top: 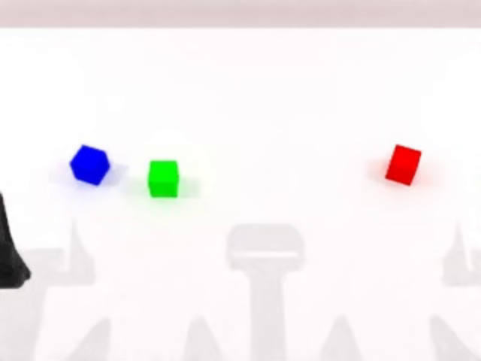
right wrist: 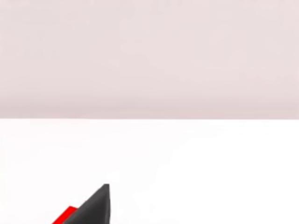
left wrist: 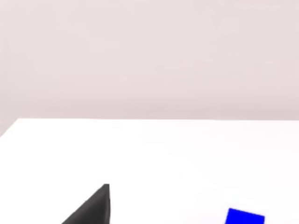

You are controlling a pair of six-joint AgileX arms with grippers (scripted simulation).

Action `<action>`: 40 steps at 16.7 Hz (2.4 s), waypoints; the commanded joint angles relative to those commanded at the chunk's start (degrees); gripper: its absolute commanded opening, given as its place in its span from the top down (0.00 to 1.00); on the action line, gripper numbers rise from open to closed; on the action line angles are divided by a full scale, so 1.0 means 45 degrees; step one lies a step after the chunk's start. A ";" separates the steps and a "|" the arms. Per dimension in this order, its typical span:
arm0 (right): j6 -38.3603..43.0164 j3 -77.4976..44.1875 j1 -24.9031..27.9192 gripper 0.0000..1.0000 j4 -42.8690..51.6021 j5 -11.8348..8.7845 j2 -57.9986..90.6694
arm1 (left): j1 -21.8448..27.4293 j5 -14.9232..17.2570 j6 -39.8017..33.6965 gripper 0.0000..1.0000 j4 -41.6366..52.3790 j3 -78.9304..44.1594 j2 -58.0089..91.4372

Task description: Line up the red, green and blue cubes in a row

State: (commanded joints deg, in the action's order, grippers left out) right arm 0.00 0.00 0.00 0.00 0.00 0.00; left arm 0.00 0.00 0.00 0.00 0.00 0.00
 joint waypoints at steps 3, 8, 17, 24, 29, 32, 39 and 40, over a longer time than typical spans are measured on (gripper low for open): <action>-0.0065 -0.0125 0.0005 0.00 0.0087 0.0013 0.0126 | 0.0000 0.0000 0.0000 0.00 0.0000 0.0000 0.0000; -0.1358 -0.2710 0.0260 0.00 0.1845 0.0094 0.2786 | 0.0000 0.0000 0.0000 0.00 0.0000 0.0000 0.0000; -0.6115 -1.2861 0.1526 0.00 0.8366 0.0037 1.4377 | 0.0000 0.0000 0.0000 0.00 0.0000 0.0000 0.0000; -0.9800 -2.0992 0.2476 0.00 1.3445 0.0014 2.3937 | 0.0000 0.0000 0.0000 0.00 0.0000 0.0000 0.0000; -1.1478 -2.4679 0.2874 0.00 1.5756 0.0038 2.8188 | 0.0000 0.0000 0.0000 0.00 0.0000 0.0000 0.0000; -1.1888 -2.5525 0.2966 0.00 1.6320 0.0050 2.9162 | 0.0000 0.0000 0.0000 0.00 0.0000 0.0000 0.0000; -1.1916 -2.5342 0.2930 0.00 1.6115 0.0051 2.9252 | 0.0000 0.0000 0.0000 0.00 0.0000 0.0000 0.0000; -1.1921 -2.5091 0.2949 0.00 1.5817 0.0052 2.9325 | 0.0000 0.0000 0.0000 0.00 0.0000 0.0000 0.0000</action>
State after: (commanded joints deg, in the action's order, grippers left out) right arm -53.64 -112.91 13.27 71.18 0.24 131.96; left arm 0.00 0.00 0.00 0.00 0.00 0.00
